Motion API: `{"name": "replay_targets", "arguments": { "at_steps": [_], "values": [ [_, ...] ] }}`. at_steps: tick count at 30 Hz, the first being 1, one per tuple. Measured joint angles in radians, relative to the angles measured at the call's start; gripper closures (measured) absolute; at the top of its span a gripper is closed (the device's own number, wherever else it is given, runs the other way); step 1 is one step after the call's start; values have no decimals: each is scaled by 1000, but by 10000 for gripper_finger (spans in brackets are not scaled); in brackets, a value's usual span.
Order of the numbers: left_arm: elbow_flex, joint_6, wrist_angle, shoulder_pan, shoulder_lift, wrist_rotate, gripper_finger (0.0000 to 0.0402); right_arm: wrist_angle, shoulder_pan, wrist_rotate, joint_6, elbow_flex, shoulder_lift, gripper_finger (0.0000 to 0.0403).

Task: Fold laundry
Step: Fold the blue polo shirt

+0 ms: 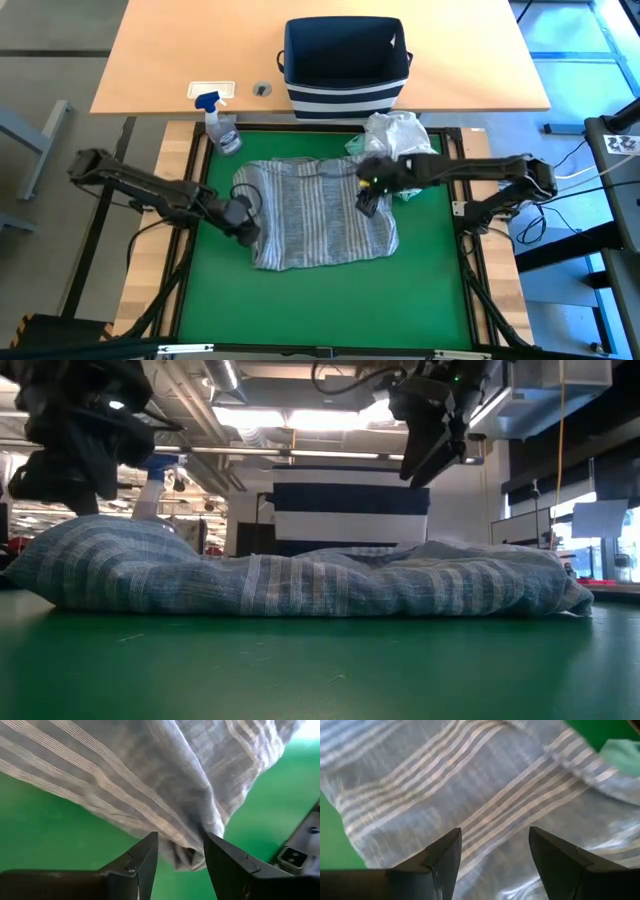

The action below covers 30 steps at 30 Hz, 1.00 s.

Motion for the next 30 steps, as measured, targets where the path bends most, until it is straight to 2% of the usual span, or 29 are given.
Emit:
{"name": "replay_targets", "arguments": {
  "at_steps": [8,12,21,25,30],
  "values": [
    [-108,-224,194,-120,21,-70,261,-41,122,63,21,0,72,171],
    [-119,-318,199,-146,61,-136,262,-43,152,68,-7,0,111,171],
    [-119,-314,319,-149,196,-139,266,-33,189,54,-37,-17,165,171],
    [-119,-268,319,-149,204,-135,298,-33,196,-4,-46,-75,162,171],
    [-119,-195,315,-149,200,-118,371,-33,196,-37,-64,-167,159,171]
  ]
}}
